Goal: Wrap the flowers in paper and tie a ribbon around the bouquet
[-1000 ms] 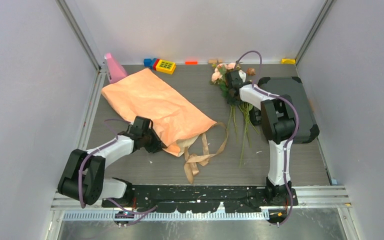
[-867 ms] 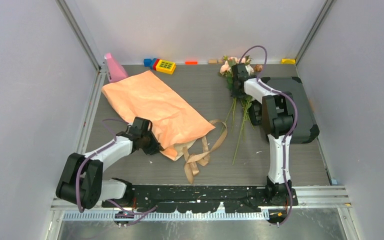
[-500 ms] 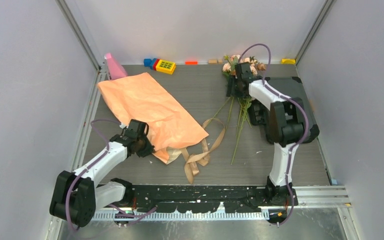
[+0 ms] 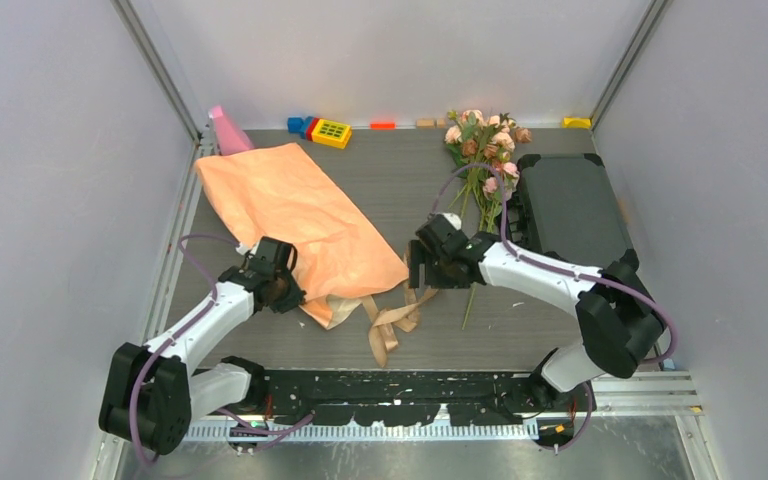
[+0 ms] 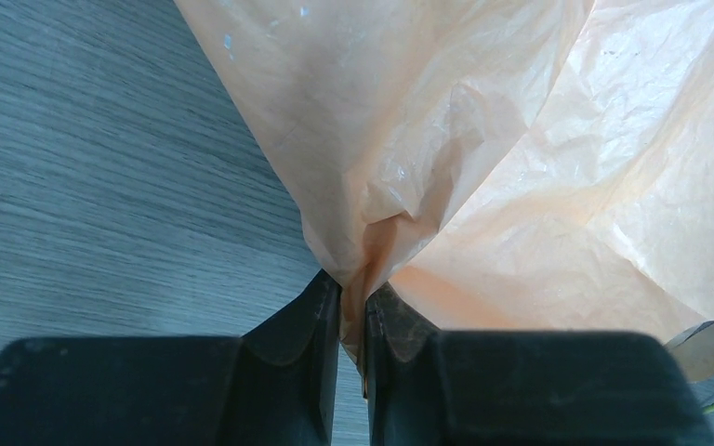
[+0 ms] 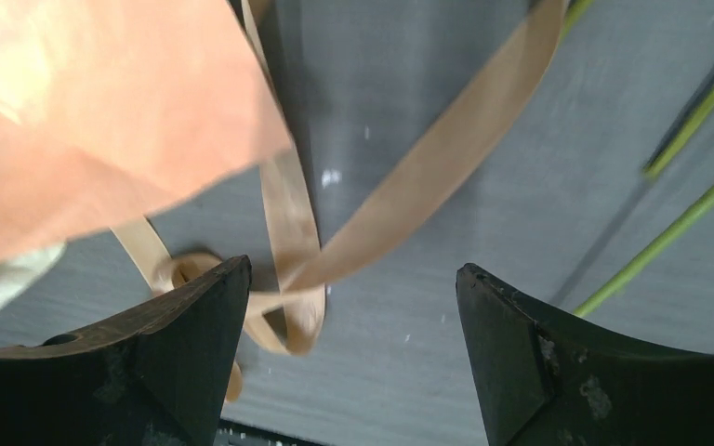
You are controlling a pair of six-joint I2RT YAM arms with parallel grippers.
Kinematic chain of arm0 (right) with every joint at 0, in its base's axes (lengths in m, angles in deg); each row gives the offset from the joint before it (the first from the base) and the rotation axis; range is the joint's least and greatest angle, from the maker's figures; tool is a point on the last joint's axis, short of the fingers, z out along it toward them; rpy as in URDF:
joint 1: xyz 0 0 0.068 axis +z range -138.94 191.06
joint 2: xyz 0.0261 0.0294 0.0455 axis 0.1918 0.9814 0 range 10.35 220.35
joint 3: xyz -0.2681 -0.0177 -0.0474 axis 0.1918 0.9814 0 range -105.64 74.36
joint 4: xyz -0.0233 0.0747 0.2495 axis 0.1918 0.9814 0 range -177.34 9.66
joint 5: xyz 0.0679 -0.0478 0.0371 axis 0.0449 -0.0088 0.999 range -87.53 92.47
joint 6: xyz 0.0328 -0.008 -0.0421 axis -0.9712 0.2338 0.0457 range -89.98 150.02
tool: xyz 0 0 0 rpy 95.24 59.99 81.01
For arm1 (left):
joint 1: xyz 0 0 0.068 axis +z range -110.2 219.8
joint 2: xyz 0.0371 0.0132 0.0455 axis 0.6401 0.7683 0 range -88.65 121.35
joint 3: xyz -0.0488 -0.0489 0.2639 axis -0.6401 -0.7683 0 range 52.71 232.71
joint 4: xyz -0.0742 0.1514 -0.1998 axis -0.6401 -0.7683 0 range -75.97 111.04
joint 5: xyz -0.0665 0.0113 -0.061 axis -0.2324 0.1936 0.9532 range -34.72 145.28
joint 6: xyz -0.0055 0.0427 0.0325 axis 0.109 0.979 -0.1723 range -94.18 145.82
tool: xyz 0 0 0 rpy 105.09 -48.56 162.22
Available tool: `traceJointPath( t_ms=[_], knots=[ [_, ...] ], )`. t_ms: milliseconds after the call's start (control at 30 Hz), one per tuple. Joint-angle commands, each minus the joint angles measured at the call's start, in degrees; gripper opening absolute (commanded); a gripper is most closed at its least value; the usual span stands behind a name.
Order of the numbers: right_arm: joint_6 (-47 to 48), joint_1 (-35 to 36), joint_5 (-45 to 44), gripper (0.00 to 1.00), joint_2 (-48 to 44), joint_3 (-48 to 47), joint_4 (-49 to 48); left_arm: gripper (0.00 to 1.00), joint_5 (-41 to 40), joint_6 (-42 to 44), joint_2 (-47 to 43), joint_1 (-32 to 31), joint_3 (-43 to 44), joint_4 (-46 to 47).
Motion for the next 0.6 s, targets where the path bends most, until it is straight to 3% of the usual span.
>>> traceJointPath(
  t_ms=[0,233,333,400,567],
  knots=[
    [-9.9,5.1,-3.9,0.86,-0.3,0.6,2.8,0.16,-1.6,1.1,0.1,-0.1,1.0,-0.9],
    [-12.0,10.9,-4.4,0.87,7.2,-0.3,-1.9,0.16,-0.9,0.9,0.5,-0.1,0.8,-0.5],
    [-13.4,11.3,-7.0,0.82,10.3,-1.1,-1.7,0.16,-1.2,0.9,0.2,-0.1,0.7,-0.6],
    [-14.4,11.4,-9.5,0.69,11.7,-1.2,-1.2,0.16,-1.5,0.9,-0.1,-0.1,0.4,-0.6],
    [-16.9,11.7,-19.0,0.08,11.4,-2.2,2.4,0.16,-2.0,0.9,-0.9,-0.1,0.2,-0.9]
  ],
)
